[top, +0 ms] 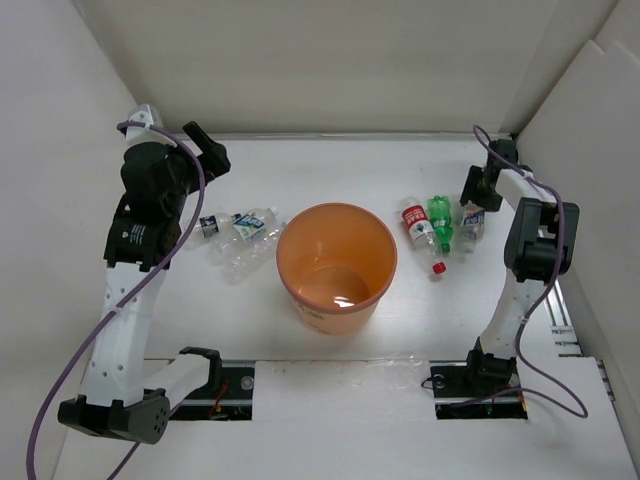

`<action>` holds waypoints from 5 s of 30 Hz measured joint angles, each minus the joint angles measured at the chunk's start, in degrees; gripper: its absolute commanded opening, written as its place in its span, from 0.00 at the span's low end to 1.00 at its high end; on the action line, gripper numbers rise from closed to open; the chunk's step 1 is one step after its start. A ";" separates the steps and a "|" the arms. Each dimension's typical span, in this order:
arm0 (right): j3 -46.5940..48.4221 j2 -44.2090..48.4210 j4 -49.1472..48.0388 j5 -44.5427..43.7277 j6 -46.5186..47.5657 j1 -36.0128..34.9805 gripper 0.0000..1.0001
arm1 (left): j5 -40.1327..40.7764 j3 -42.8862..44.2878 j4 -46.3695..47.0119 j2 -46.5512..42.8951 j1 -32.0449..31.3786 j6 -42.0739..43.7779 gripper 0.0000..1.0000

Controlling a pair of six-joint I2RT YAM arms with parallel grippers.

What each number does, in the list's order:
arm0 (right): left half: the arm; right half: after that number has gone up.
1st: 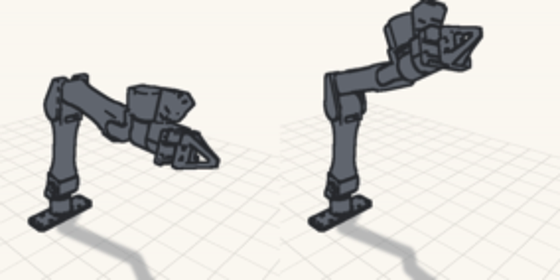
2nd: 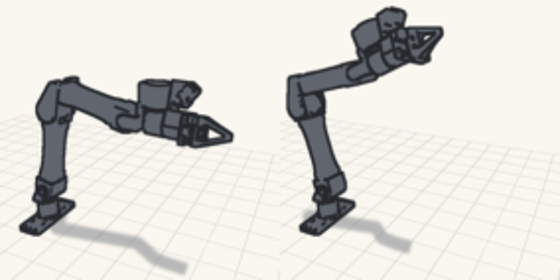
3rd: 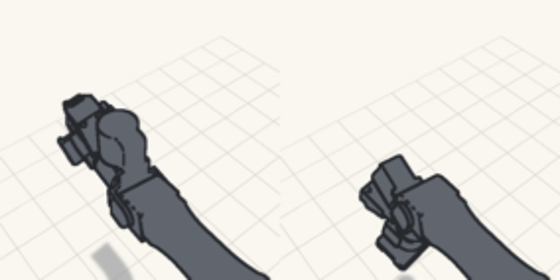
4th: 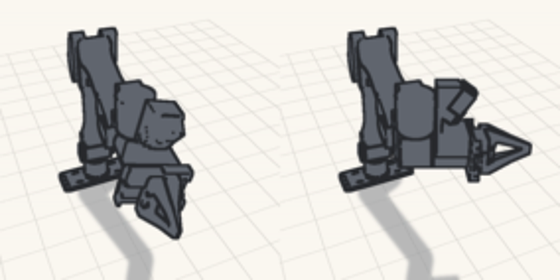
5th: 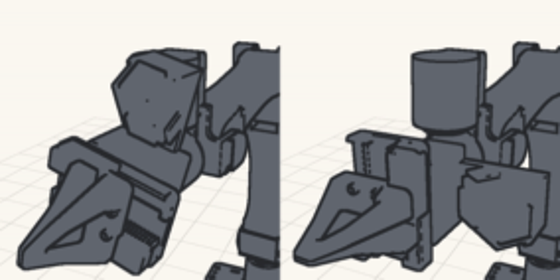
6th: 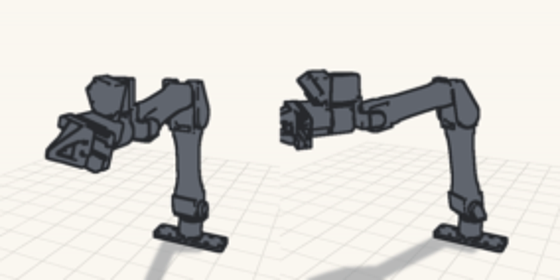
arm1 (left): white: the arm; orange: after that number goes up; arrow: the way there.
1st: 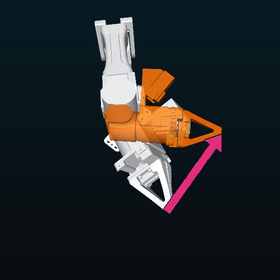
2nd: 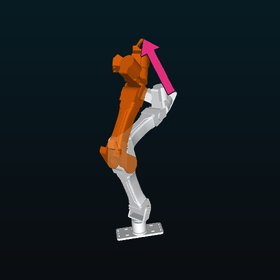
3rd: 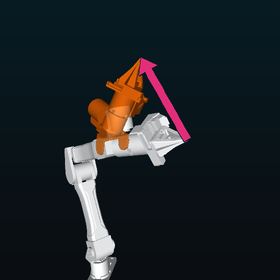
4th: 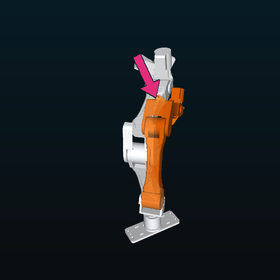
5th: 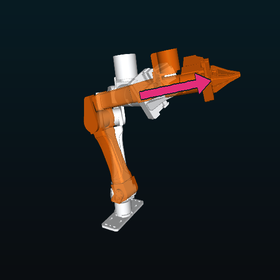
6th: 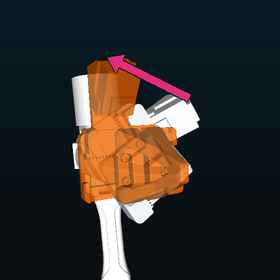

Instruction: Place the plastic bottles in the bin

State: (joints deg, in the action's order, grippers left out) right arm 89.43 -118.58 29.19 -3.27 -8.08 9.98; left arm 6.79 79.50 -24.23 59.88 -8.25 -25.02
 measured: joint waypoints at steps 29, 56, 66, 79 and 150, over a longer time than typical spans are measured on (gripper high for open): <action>31.63 19.69 -20.44 33.44 -15.82 -26.73 0.00 | -58.69 32.89 19.80 31.04 -12.09 0.33 1.00; 27.74 12.09 -53.09 42.91 -39.10 -40.09 0.41 | -63.52 6.64 50.47 24.24 -10.16 -12.33 0.32; 16.28 18.49 -55.34 44.83 -37.70 -38.77 1.00 | -62.69 -5.29 52.09 15.32 -10.93 -13.88 0.06; -5.20 41.29 -26.69 26.21 -15.78 -18.97 1.00 | -38.32 -12.15 34.23 4.94 -36.46 1.70 0.24; 7.45 38.95 -9.68 30.01 -6.47 -11.69 0.00 | -30.99 14.99 17.75 25.20 -36.28 9.84 0.99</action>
State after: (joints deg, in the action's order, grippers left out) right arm 96.88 -79.64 19.51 26.74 -14.55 -1.72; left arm -24.21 94.50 -6.48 85.08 -44.53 -15.18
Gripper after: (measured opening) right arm 0.597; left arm 0.990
